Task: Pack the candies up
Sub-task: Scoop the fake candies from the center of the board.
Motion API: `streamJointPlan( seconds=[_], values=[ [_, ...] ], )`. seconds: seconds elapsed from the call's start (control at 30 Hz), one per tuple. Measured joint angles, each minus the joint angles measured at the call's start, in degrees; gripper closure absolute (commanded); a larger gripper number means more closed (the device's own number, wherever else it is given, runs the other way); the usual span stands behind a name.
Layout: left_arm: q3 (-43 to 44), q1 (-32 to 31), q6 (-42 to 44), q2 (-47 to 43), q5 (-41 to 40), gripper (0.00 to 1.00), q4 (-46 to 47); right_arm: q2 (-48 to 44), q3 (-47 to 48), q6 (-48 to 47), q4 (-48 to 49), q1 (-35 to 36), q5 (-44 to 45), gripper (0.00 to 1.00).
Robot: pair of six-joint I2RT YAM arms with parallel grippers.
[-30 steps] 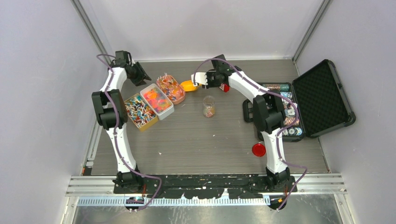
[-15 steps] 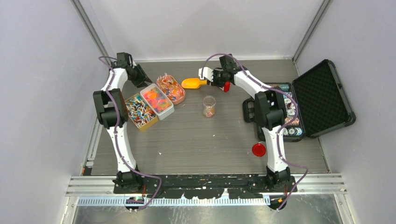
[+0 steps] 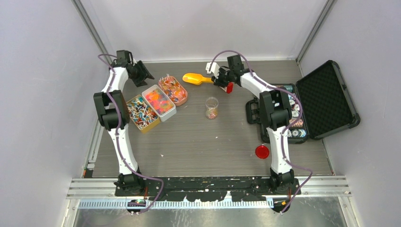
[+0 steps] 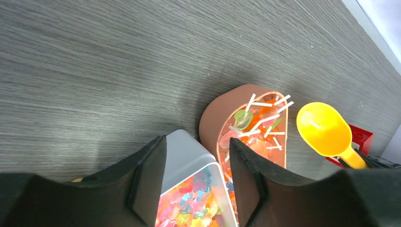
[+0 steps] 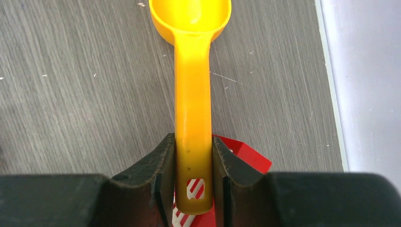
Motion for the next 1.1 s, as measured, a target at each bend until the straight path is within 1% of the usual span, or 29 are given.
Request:
streamJointPlan(
  seconds=[0.13, 0.2, 0.27, 0.33, 0.4, 0.5, 0.6, 0.8, 0.9, 1.1],
  values=[
    [0.11, 0.0, -0.17, -0.33, 0.02, 0.37, -0.55, -0.13, 0.0, 2.64, 2.34, -0.26, -0.59, 1.0],
    [0.11, 0.0, -0.15, -0.87, -0.04, 0.32, -1.7, -0.44, -0.07, 3.8, 3.26, -0.26, -0.66, 1.0],
    [0.0, 0.0, 0.04, -2.01, -0.2, 0.3, -2.49, -1.25, -0.33, 5.03, 3.96, -0.26, -0.7, 1.0],
    [-1.01, 0.0, 0.07, -4.44, -0.28, 0.2, -2.8, -2.78, -1.16, 6.21, 4.37, -0.26, -0.7, 1.0],
    [-2.49, 0.0, 0.17, -7.61, -0.31, 0.02, -3.1, -5.27, -2.58, 7.43, 4.68, -0.26, -0.7, 1.0],
    [-4.98, 0.0, 0.33, -12.55, 0.0, 0.0, -3.19, -10.43, -5.49, 9.2, 5.97, -0.26, -0.63, 1.0],
    [-9.77, -0.04, 0.46, -18.47, 0.5, 0.0, -3.1, -17.11, -9.6, 11.02, 7.63, -0.26, -0.39, 1.0],
    [-22.71, -1.09, 1.51, -29.79, 1.99, 0.0, -1.9, -30.82, -18.21, 13.25, 8.94, -0.26, 1.18, 1.0],
    [-29.88, -2.34, 1.75, -34.8, 2.51, 0.0, -0.13, -36.79, -22.18, 13.33, 7.04, -0.26, 2.62, 1.0],
    [-43.06, -6.8, 1.97, -44.57, 4.33, 0.0, 1.95, -47.23, -27.56, 12.09, -2.84, -0.26, 6.84, 1.0]
  ],
)
